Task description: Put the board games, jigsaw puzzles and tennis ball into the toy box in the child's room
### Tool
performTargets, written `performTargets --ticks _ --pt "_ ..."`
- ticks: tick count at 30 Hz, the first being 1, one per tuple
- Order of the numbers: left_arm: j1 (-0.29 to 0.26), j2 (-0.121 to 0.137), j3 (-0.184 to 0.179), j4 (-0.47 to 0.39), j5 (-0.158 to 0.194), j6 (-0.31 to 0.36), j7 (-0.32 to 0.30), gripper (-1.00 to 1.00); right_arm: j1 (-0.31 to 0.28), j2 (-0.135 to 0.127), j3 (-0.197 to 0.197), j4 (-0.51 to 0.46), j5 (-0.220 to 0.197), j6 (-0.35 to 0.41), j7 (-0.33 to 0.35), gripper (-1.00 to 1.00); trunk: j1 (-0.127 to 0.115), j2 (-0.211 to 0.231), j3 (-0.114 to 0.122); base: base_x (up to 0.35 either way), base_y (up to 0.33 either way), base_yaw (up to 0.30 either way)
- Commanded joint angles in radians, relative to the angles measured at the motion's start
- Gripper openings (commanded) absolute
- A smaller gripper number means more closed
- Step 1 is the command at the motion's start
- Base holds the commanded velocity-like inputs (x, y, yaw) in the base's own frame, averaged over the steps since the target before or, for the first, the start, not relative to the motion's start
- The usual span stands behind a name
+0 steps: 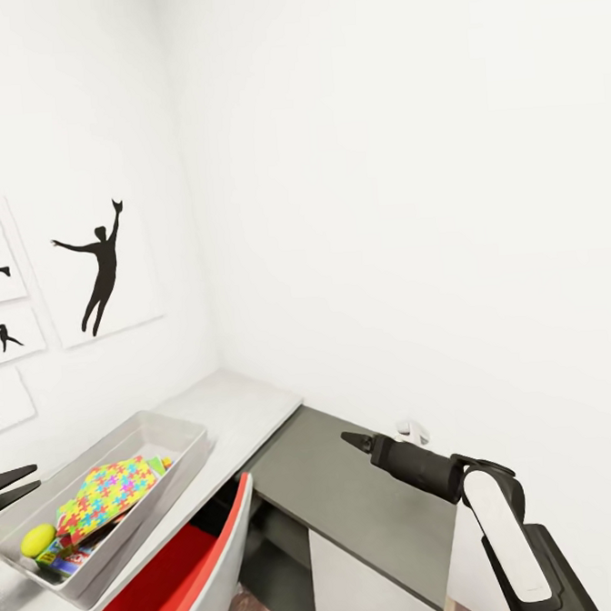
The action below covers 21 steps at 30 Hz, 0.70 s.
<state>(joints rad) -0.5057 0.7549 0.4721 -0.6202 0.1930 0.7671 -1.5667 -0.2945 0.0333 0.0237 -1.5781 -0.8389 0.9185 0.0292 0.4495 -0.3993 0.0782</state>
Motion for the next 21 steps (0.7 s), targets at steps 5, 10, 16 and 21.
performTargets --ticks 5,10,16,21 --pt "-0.001 0.0 0.0 0.0 -0.001 0.01 -0.004 1.0 0.0 0.0 -0.001 0.0 0.003 0.004 0.003 1.0 0.0 -0.001 0.008 0.0 0.0 0.073" --pt "-0.001 0.0 0.0 0.0 -0.001 0.011 -0.004 1.0 0.0 0.0 -0.001 0.0 0.003 0.004 0.003 1.0 0.0 -0.001 0.016 0.0 0.0 0.073" --pt "-0.001 0.0 0.0 0.0 -0.001 0.011 -0.004 1.0 0.0 0.0 -0.001 0.0 0.003 0.003 0.003 1.0 0.0 -0.001 0.021 0.0 0.0 0.038" --pt "-0.001 0.0 0.0 0.0 -0.001 0.011 -0.004 1.0 0.0 0.0 -0.001 0.0 0.003 0.003 0.003 1.0 0.0 -0.001 0.022 -0.026 0.0 0.005"
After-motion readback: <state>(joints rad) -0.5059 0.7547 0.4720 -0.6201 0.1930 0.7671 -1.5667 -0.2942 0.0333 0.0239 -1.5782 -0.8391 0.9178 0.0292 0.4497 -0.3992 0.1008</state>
